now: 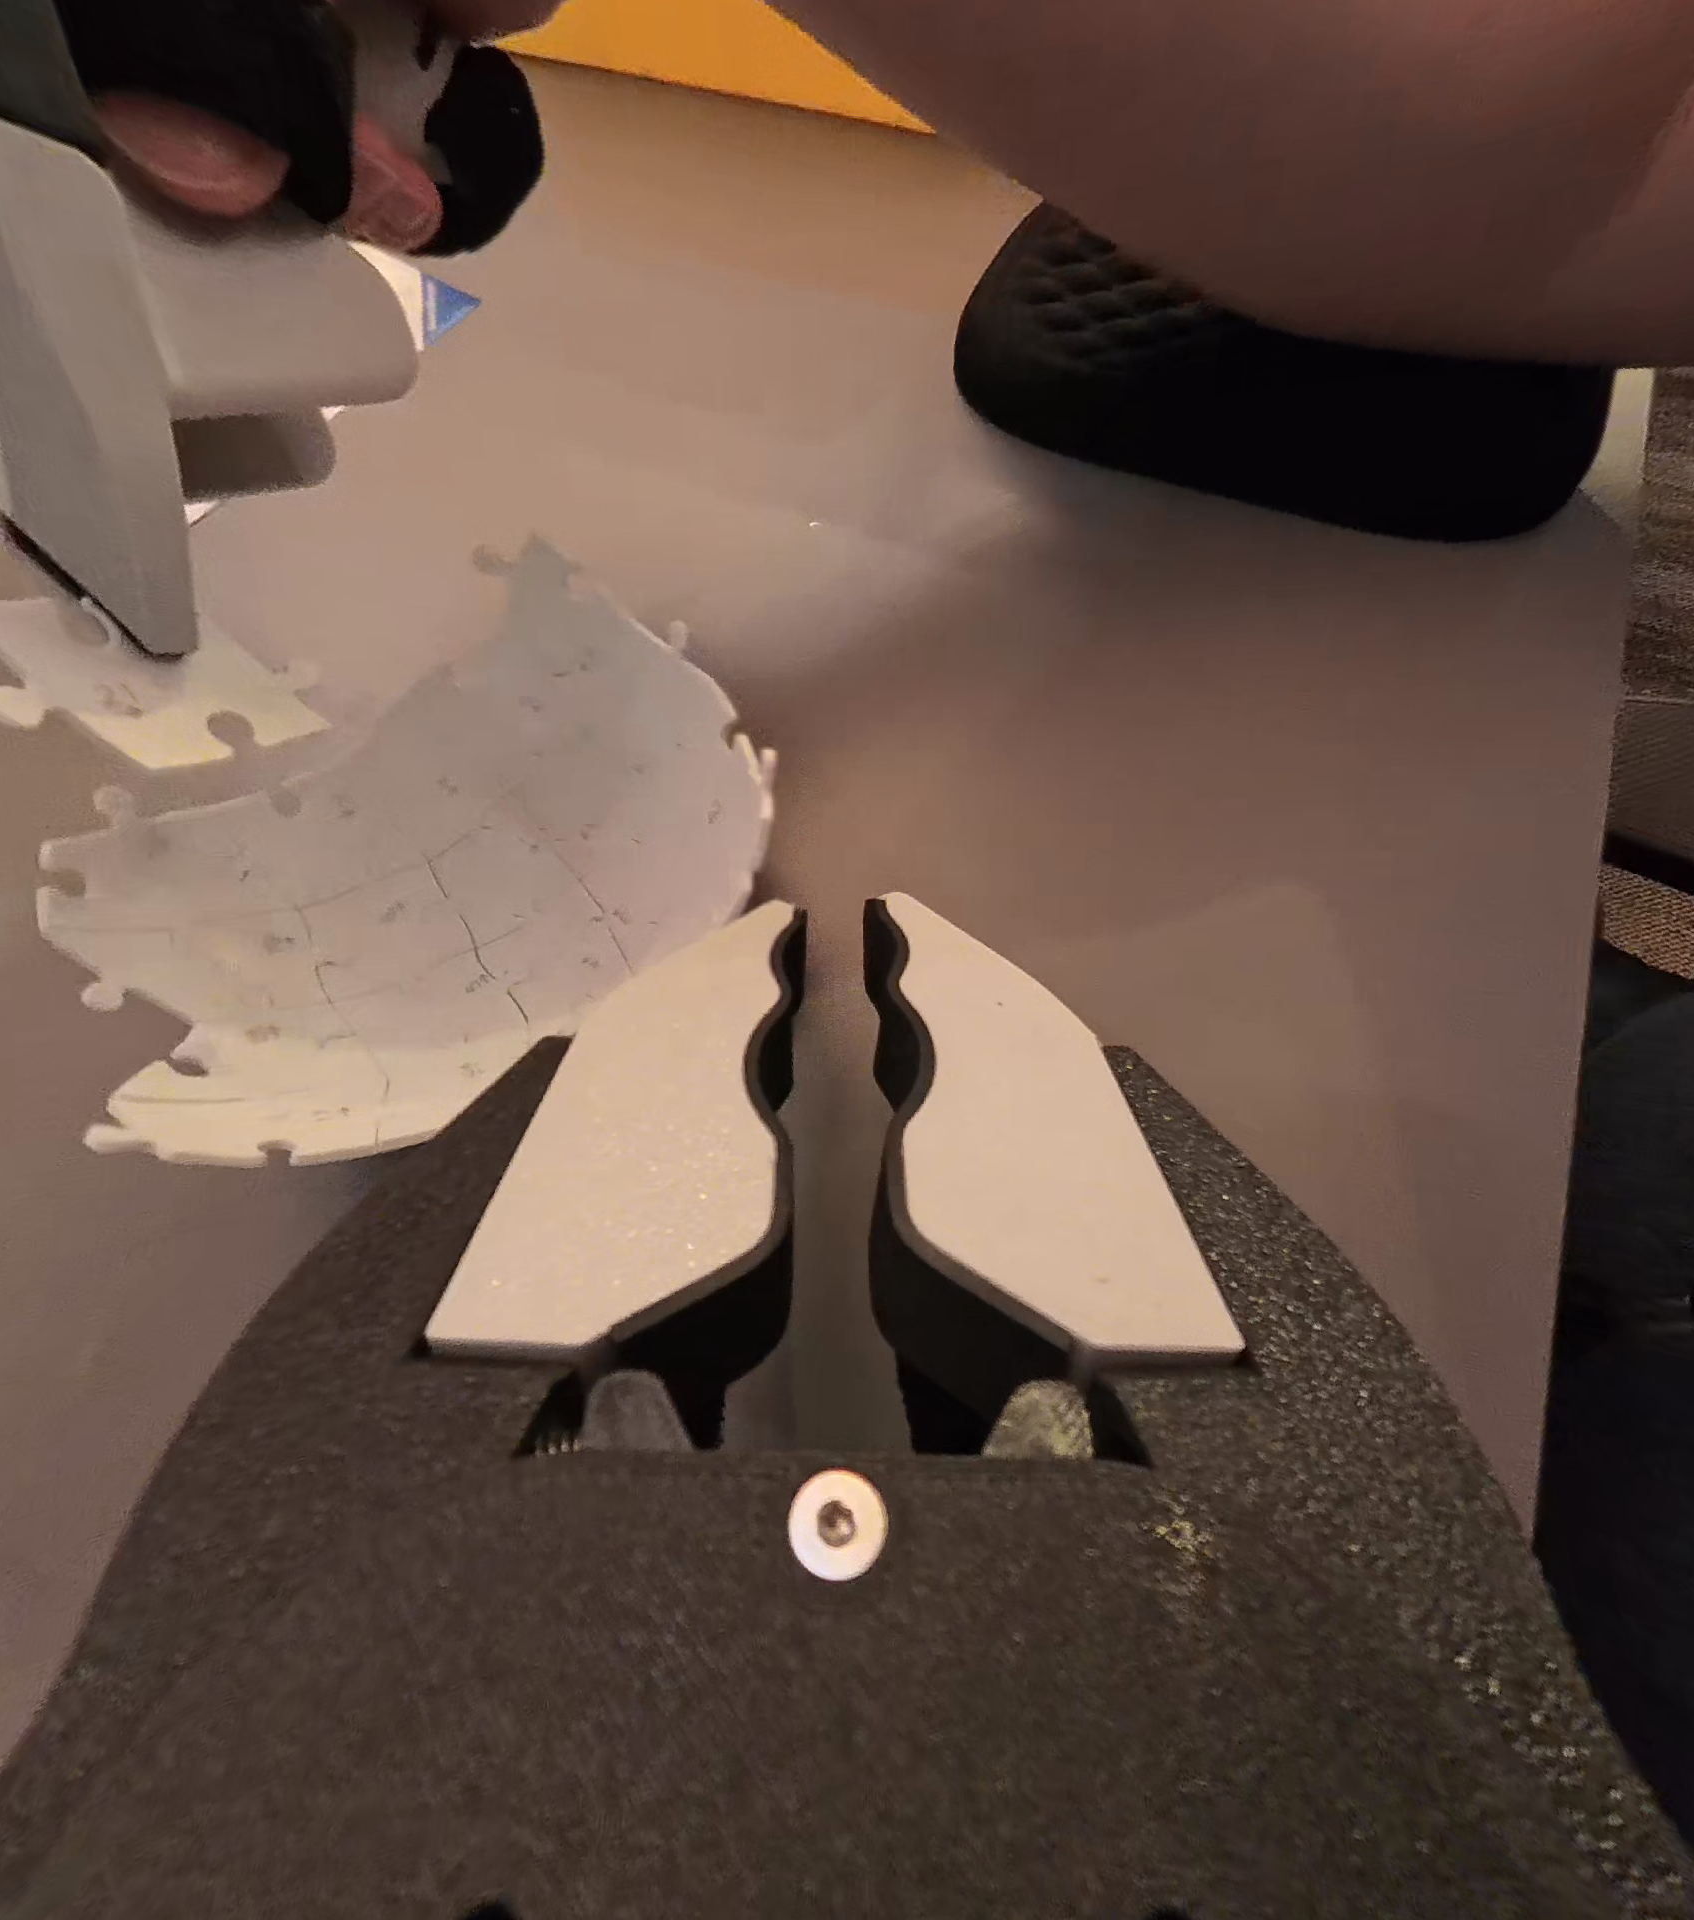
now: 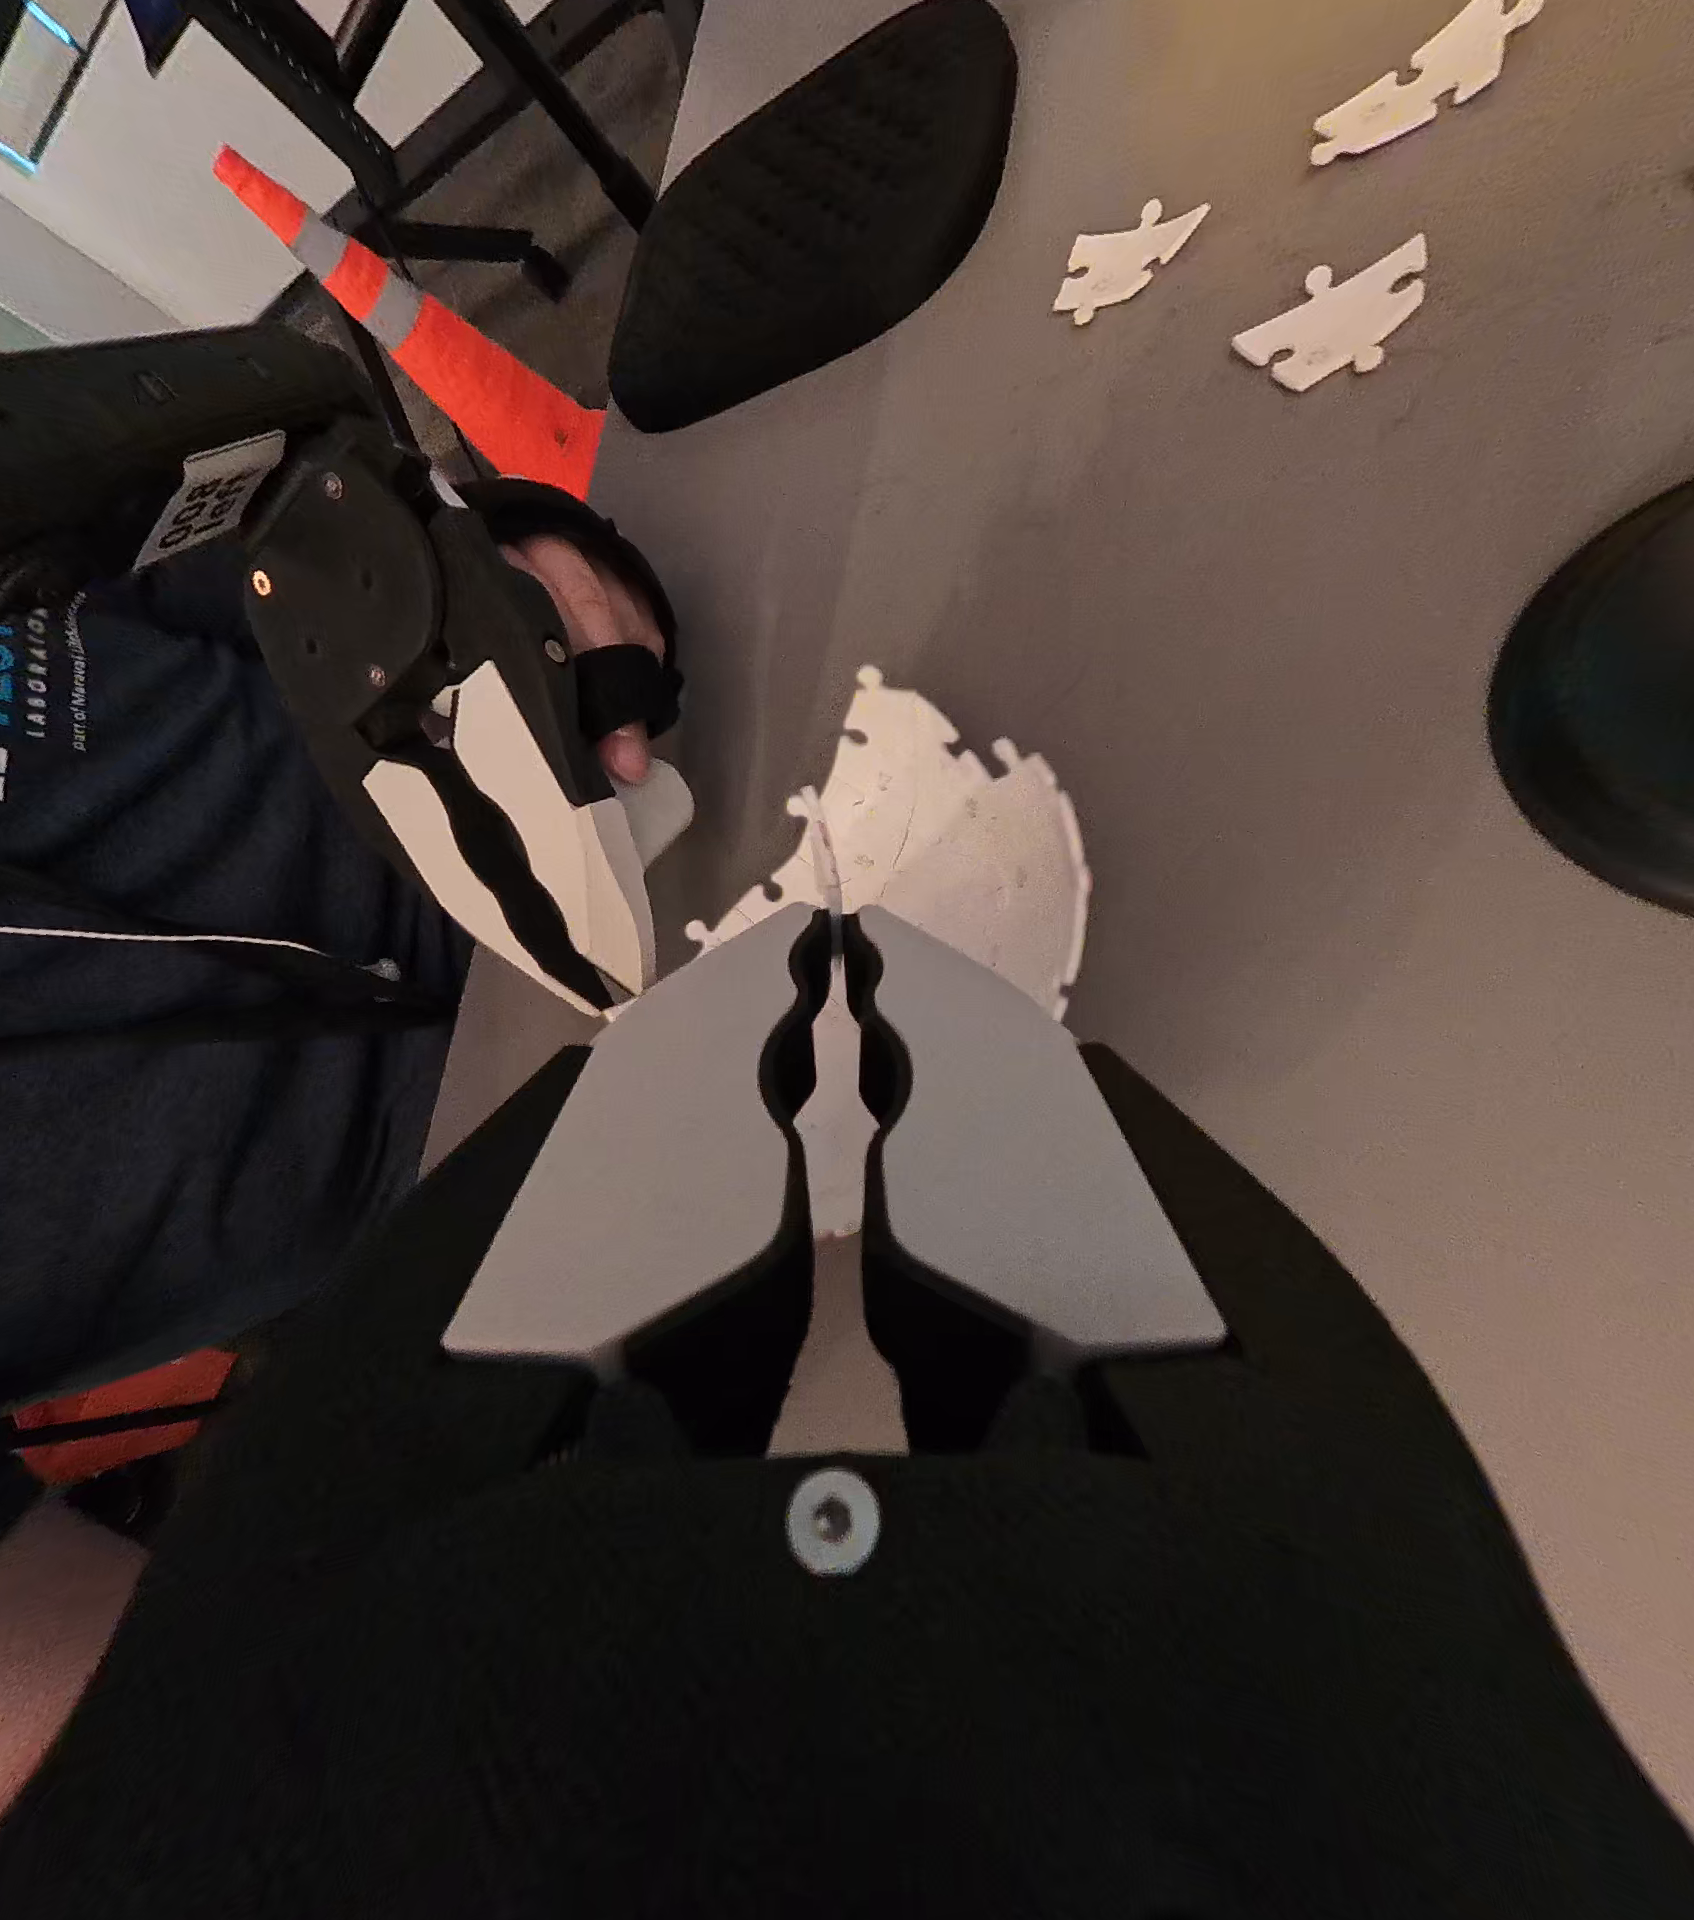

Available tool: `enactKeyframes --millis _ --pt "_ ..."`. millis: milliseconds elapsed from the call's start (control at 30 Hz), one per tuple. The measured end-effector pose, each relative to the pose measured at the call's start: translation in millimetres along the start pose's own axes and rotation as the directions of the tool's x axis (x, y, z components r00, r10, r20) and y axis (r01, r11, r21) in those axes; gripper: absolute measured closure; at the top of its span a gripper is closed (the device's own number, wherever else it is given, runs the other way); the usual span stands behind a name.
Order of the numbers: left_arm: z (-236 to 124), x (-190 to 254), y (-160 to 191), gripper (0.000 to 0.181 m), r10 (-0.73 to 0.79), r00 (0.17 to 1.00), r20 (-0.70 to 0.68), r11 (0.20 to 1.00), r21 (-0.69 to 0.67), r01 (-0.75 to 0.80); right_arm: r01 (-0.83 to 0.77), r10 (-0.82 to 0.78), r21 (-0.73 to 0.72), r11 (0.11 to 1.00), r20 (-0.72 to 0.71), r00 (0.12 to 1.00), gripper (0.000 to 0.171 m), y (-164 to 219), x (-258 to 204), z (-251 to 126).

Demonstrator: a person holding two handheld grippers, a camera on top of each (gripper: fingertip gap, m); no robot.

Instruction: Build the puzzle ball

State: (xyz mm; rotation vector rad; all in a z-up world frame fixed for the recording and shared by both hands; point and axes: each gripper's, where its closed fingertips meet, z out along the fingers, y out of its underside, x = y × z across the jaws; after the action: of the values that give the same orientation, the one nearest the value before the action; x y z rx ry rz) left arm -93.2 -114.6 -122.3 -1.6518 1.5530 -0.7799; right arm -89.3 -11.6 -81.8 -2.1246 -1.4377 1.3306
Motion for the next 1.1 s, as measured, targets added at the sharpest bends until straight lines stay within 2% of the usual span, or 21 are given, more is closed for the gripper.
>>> enactKeyframes --millis 100,233,333,533,733,933,1100 --pt "-3 -1 -1 0.171 0.004 1.0 0.02 1.0 0.005 -0.004 -0.002 0.002 0.014 1.0 -0.014 1.0 0.168 4 -1 -2" --pt "-9 -15 -8 0.155 0.011 0.994 0.111 0.998 0.055 -0.017 0.002 -0.002 0.024 1.0 -0.005 1.0 0.168 5 0 -3" --pt "-8 -29 3 0.152 0.044 0.987 0.157 0.999 -0.002 -0.044 -0.016 0.016 -0.004 1.0 -0.001 1.0 0.168 12 5 0" --pt "-9 -36 2 0.152 -0.013 0.994 0.109 0.999 0.034 0.009 -0.018 0.018 -0.067 0.998 -0.002 1.0 0.168 22 15 7" --pt "-7 -42 8 0.152 -0.02 0.994 0.104 1.0 0.026 0.018 -0.001 0.002 -0.067 0.998 0.015 1.0 0.168 19 18 7" --pt "-12 -40 2 0.152 -0.015 0.996 0.09 0.998 0.057 0.009 0.032 -0.031 -0.044 0.999 0.022 0.999 0.168 14 21 8" --pt "-29 -44 -5 0.152 0.036 0.992 0.121 0.997 0.06 -0.044 0.151 -0.15 0.032 0.988 -0.032 0.988 0.168 -9 20 6"
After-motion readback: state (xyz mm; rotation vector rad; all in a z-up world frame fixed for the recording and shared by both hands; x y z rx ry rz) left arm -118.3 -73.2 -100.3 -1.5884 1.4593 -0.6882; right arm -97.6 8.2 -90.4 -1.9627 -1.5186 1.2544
